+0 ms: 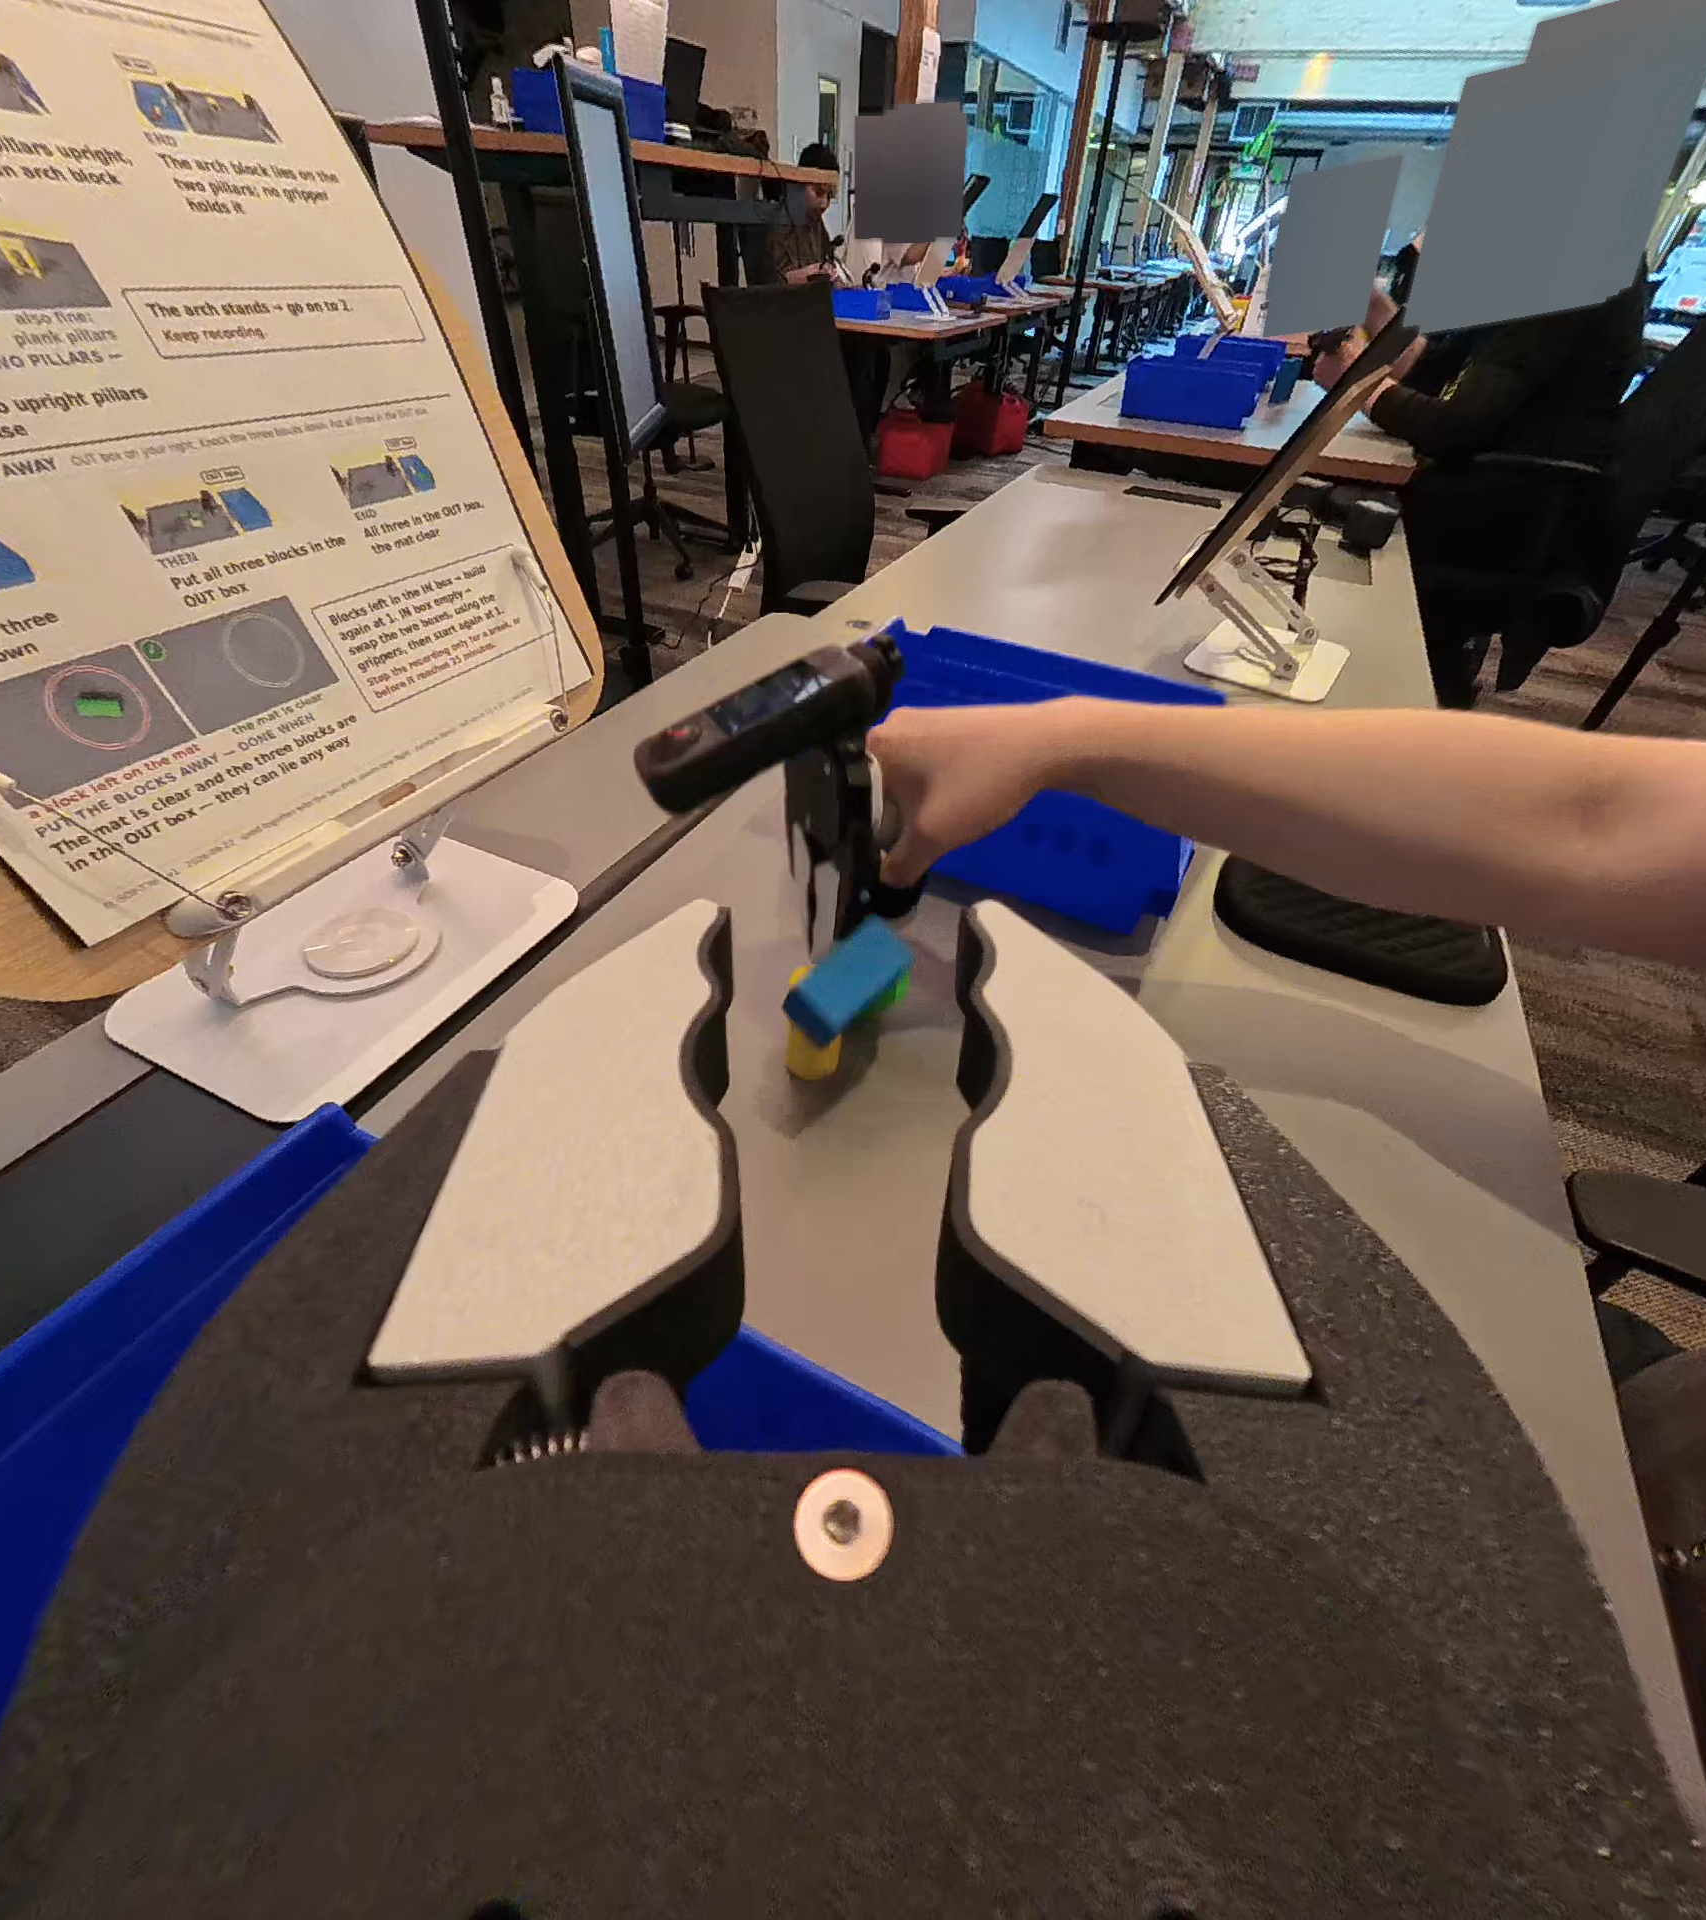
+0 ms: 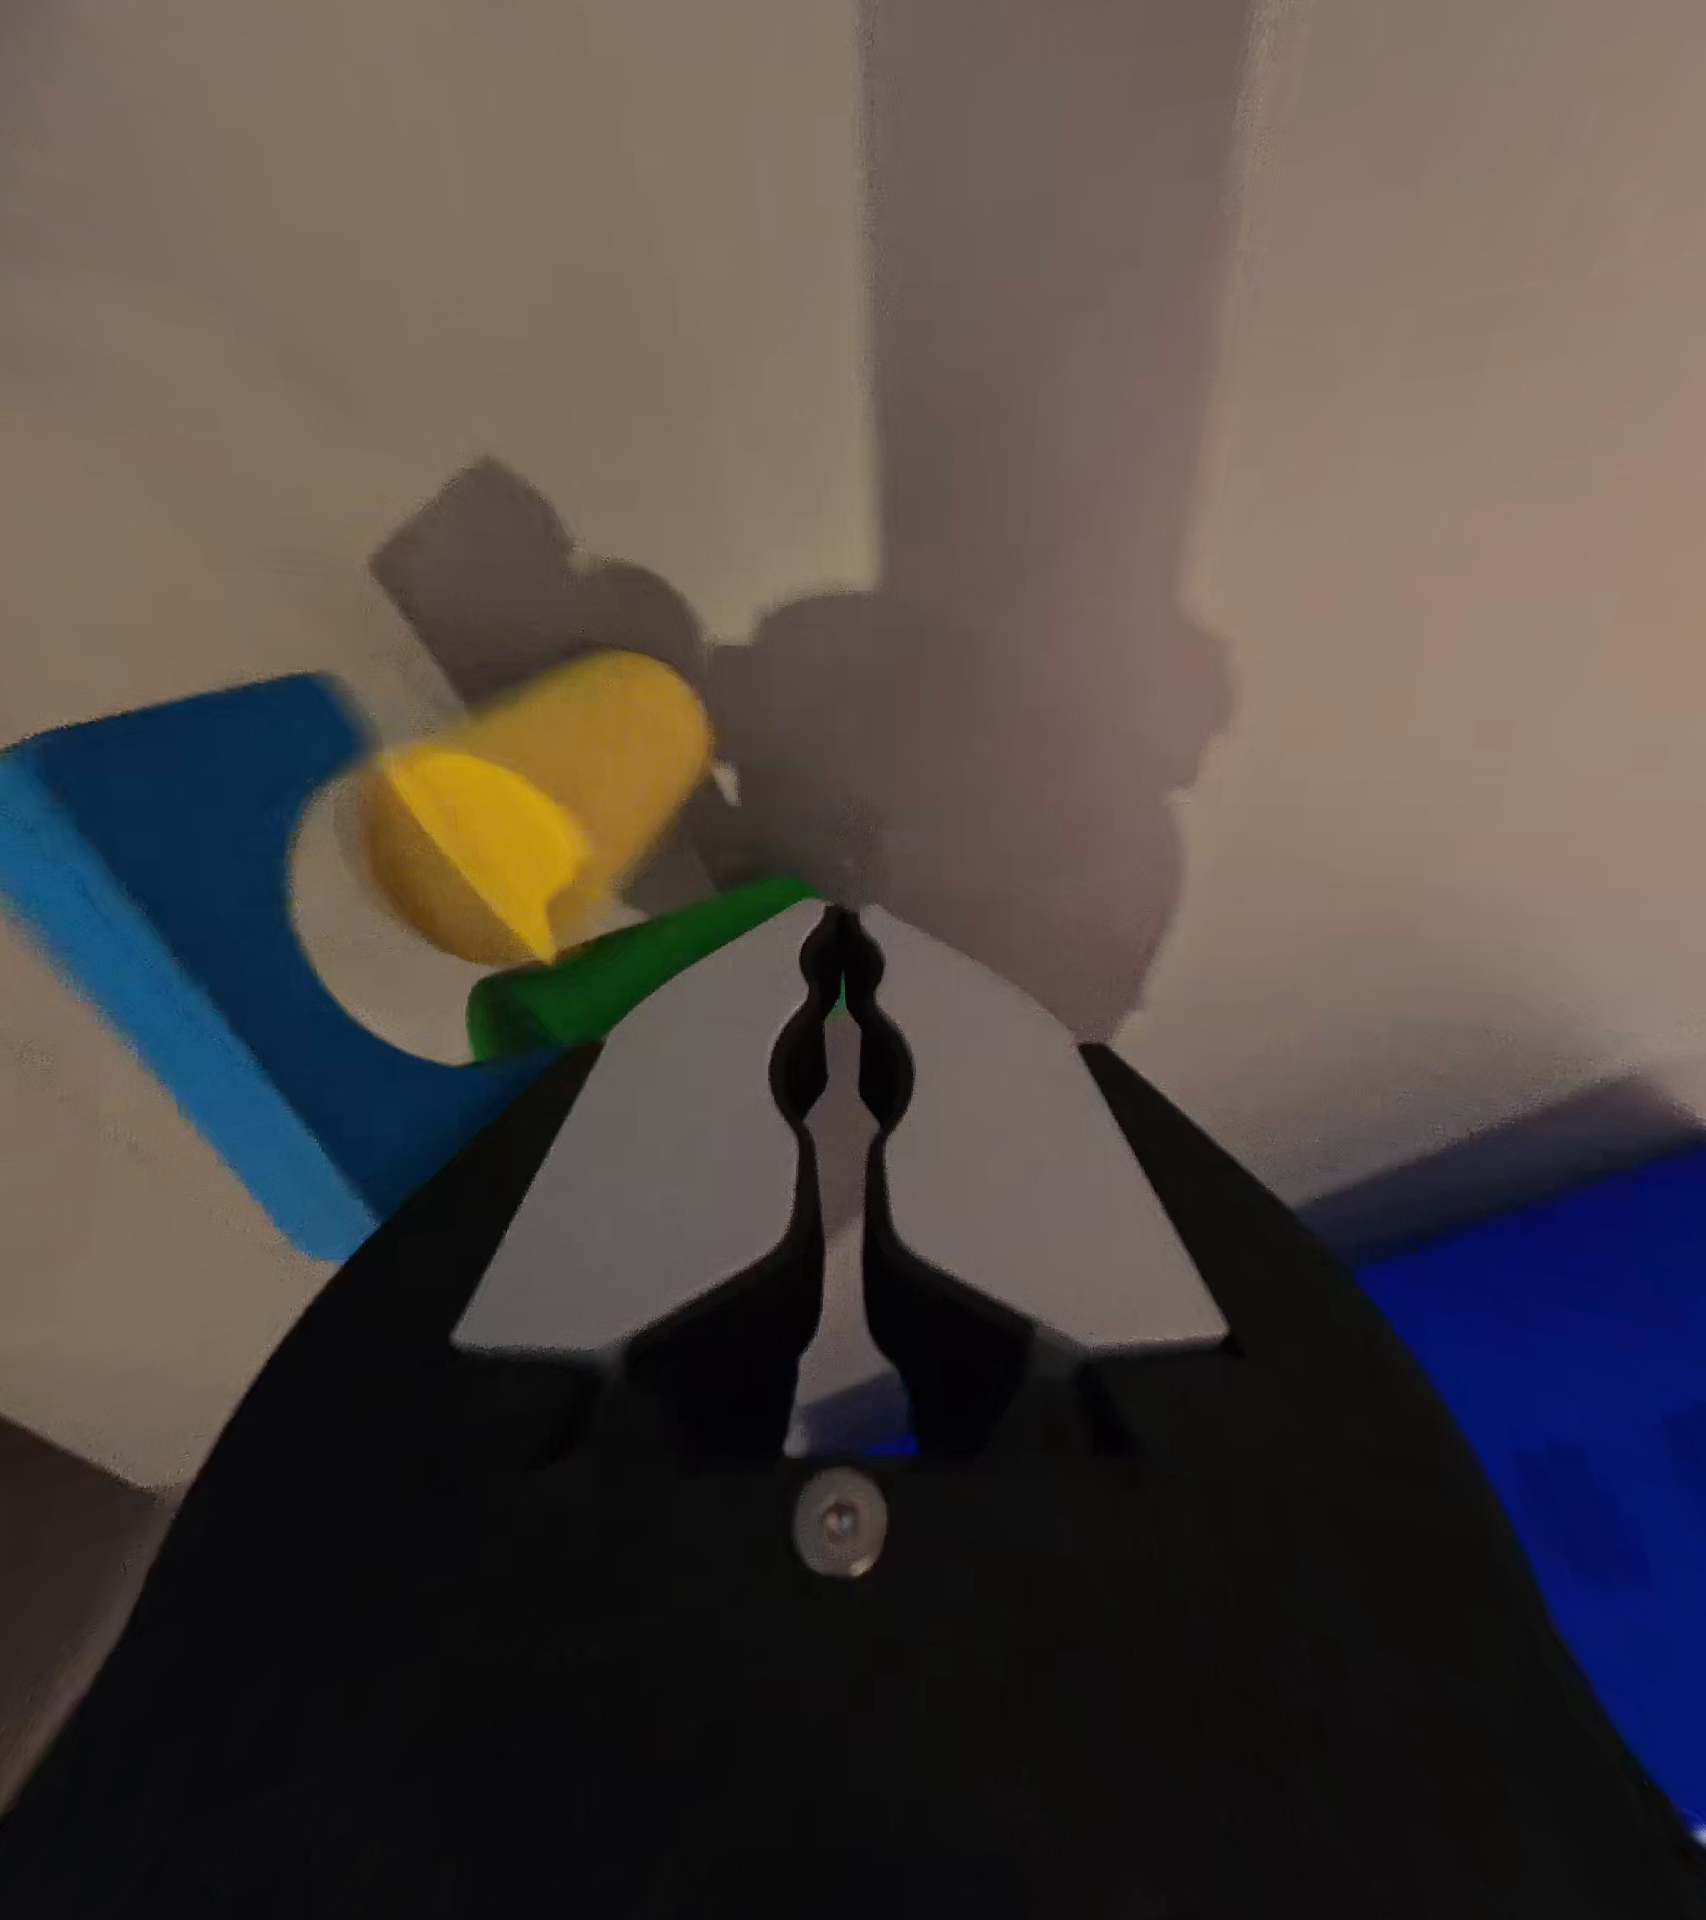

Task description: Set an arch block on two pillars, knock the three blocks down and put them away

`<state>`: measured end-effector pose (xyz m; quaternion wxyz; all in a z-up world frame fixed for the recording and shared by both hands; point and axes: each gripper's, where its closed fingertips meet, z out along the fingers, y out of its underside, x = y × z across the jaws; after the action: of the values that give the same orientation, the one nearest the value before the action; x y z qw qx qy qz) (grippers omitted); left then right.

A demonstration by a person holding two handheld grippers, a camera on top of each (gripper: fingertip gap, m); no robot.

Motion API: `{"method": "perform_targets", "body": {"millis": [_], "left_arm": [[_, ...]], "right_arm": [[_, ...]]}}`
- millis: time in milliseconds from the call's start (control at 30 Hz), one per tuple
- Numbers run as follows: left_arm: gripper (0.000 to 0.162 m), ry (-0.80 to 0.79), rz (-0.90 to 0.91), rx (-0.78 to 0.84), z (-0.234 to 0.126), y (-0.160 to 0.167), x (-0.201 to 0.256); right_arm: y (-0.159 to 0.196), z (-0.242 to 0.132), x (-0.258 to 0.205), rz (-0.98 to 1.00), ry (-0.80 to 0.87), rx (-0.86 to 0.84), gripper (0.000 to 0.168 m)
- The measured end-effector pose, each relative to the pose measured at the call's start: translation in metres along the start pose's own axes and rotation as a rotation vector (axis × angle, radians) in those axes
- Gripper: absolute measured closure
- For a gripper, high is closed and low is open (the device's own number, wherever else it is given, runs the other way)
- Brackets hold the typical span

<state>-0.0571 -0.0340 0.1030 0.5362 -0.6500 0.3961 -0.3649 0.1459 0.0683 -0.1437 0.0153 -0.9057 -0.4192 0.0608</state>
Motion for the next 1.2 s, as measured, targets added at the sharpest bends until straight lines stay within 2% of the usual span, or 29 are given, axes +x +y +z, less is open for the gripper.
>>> {"method": "perform_targets", "body": {"millis": [100, 200, 300, 400, 467, 500, 567, 667, 800, 833, 867, 933, 1033, 1133, 1200], "left_arm": [[0.121, 0.007, -0.002, -0.001, 0.000, 0.000, 0.001], [0.121, -0.017, 0.008, -0.030, 0.000, 0.005, -0.002], [0.121, -0.026, 0.008, -0.034, -0.002, 0.005, -0.004], [0.121, -0.022, 0.001, -0.025, -0.004, 0.004, -0.004], [0.120, -0.021, -0.009, -0.026, -0.005, 0.004, -0.004], [0.120, -0.019, -0.015, -0.027, -0.006, 0.004, -0.004], [0.119, -0.011, -0.028, -0.031, -0.006, 0.004, -0.003], [0.114, 0.005, -0.027, -0.049, -0.005, 0.004, 0.003], [0.110, 0.045, -0.017, -0.089, 0.002, 0.009, 0.016], [0.109, 0.079, -0.024, -0.127, 0.005, 0.014, 0.024], [0.107, 0.130, -0.026, -0.189, 0.008, 0.024, 0.037], [0.106, 0.211, 0.000, -0.333, 0.013, 0.048, 0.063], [0.105, 0.214, 0.108, -0.478, 0.027, 0.089, 0.093], [0.096, 0.233, 0.334, -0.649, 0.036, 0.149, 0.119], [0.094, 0.160, 0.527, -0.775, 0.042, 0.183, 0.113]], "right_arm": [[-0.021, -0.003, -0.035, -0.153, 0.049, 0.022, 0.167], [-0.036, -0.023, -0.045, -0.204, 0.128, 0.084, 0.167], [-0.044, -0.050, -0.045, -0.246, 0.215, 0.183, 0.167], [-0.040, -0.068, -0.057, -0.286, 0.214, 0.328, 0.167], [-0.033, -0.069, -0.071, -0.280, 0.181, 0.465, 0.139], [-0.027, -0.065, -0.076, -0.259, 0.164, 0.521, 0.134], [-0.011, -0.050, -0.079, -0.218, 0.172, 0.586, 0.107], [0.015, -0.024, -0.063, -0.132, 0.281, 0.582, 0.090], [0.038, 0.003, -0.063, -0.010, 0.205, 0.562, 0.085], [0.042, 0.007, -0.063, 0.005, 0.184, 0.559, 0.085], [0.045, 0.010, -0.065, 0.004, 0.153, 0.559, 0.094], [0.050, 0.010, -0.067, 0.005, 0.139, 0.572, 0.096], [0.062, 0.007, -0.074, -0.003, 0.130, 0.595, 0.097], [0.075, -0.001, -0.083, -0.001, 0.076, 0.621, 0.097], [0.080, -0.011, -0.087, 0.001, 0.042, 0.654, 0.097]]}}
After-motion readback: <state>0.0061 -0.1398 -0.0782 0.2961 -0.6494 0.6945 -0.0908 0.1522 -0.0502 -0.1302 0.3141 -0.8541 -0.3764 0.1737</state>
